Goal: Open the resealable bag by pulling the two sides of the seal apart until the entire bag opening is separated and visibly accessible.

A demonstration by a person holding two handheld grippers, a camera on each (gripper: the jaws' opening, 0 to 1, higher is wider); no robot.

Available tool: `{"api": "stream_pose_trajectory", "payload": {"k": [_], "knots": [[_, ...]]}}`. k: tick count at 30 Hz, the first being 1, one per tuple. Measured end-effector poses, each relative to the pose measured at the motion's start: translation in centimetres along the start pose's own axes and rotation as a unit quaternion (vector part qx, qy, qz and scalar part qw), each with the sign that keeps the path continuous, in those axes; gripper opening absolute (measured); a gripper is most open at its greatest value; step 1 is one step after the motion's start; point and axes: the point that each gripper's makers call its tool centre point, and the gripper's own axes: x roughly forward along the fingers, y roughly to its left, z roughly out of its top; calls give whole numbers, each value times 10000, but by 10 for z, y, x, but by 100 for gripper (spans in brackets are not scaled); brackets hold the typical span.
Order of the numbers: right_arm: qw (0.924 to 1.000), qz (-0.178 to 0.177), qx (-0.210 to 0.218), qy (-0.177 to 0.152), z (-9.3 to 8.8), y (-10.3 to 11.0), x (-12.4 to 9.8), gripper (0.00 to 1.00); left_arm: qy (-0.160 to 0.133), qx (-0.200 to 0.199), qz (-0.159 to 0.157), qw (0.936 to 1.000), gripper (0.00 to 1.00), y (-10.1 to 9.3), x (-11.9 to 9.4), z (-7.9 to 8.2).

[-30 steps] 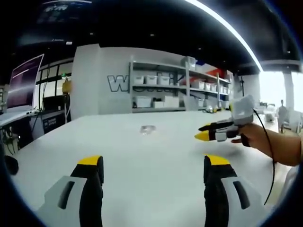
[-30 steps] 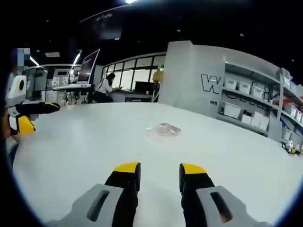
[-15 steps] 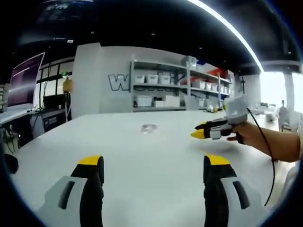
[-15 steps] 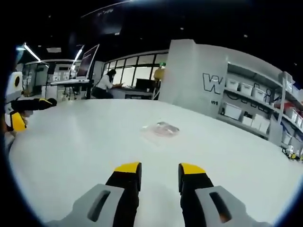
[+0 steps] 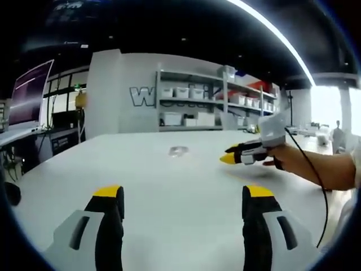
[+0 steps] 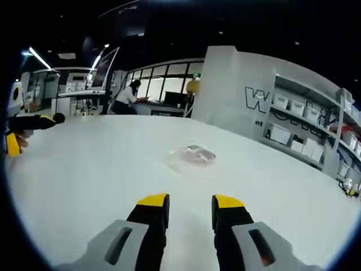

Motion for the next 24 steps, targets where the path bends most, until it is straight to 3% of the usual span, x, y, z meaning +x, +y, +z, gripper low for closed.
{"api": "stream_pose_trajectory", "payload": {"k": [17,24], "knots": [[10000,-22,83,20,-5,2,7,27,17,-10,-7,10000,86,0,-2,-2],[10000,-61,24,13,-2,-2,21,26,16,-18,8,10000,86,2,-2,-2]]}}
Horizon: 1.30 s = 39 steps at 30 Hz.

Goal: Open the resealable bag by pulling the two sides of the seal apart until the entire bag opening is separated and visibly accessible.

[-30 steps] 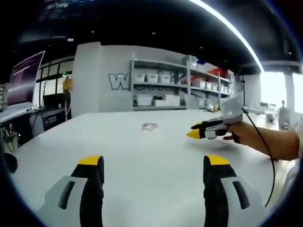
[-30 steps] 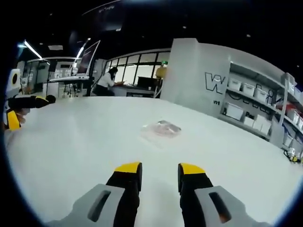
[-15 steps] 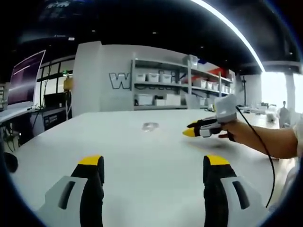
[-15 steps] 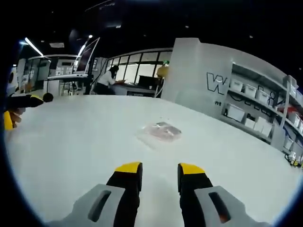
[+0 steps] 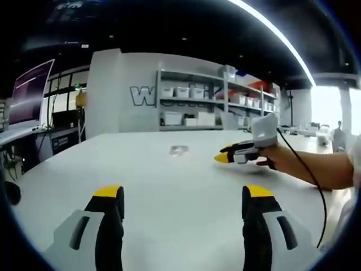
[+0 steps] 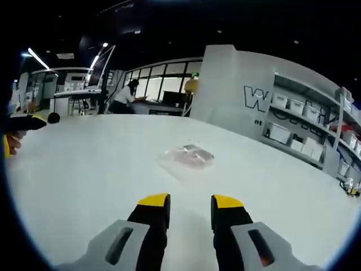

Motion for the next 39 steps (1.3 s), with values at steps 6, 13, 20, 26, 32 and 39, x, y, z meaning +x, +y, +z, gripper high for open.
{"api": "stream_pose_trajectory", "payload": {"k": [6,13,20,26,32,39], "knots": [[10000,-2,-49,54,2,-3,13,26,-10,2,21,10000,86,3,-1,1],[10000,21,-83,36,4,0,19,26,16,2,19,10000,85,4,1,1],[9998,29,-181,-48,9,-6,33,23,33,14,9,10000,85,4,2,1],[9993,61,-363,50,7,-5,45,23,35,35,26,10000,85,4,3,3],[9978,73,-655,93,10,-6,60,23,26,47,66,10000,85,6,2,5],[9933,91,-1155,14,21,-3,73,22,41,21,48,10000,85,7,2,5]]}}
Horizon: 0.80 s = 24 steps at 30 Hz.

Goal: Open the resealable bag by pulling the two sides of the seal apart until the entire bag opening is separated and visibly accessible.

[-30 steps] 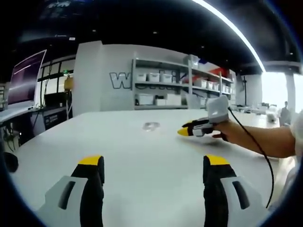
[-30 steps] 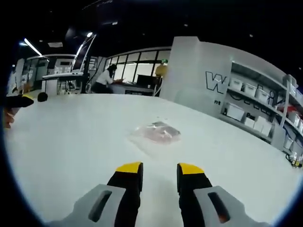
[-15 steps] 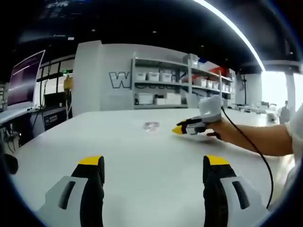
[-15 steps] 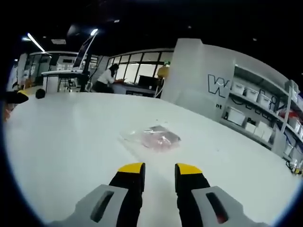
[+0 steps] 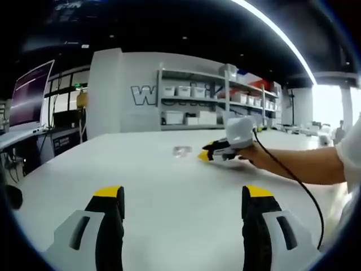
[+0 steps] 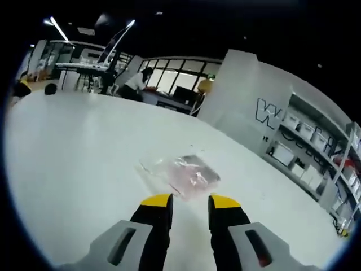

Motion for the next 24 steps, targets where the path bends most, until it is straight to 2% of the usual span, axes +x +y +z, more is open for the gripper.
{"api": "stream_pose_trajectory", "payload": {"k": [15,21,24], "knots": [[9991,293,-264,-124,12,13,16,15,-7,-30,70,10000,85,7,-2,0],[9988,426,-191,-144,12,17,18,1,0,-45,106,9999,85,11,-4,-1],[9985,481,-133,-216,18,18,18,0,6,-56,113,9999,85,12,-4,-2]]}}
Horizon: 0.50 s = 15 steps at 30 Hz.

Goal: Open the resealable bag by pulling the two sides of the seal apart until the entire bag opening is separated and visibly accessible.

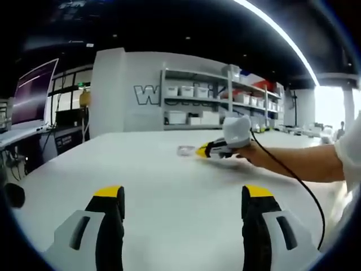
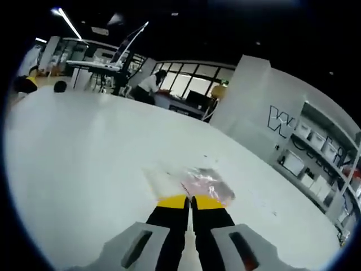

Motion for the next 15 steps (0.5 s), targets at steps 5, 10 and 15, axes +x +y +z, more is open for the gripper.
{"api": "stream_pose_trajectory", "payload": {"k": [5,10,15], "knots": [[9991,-57,401,-98,3,-5,0,0,1,-7,8,10000,85,1,-1,0],[9957,-117,895,-221,14,-18,3,0,-2,-3,28,10000,85,2,-2,0],[9897,-212,1376,-349,21,-28,2,0,0,-6,37,10000,85,3,-3,-1]]}}
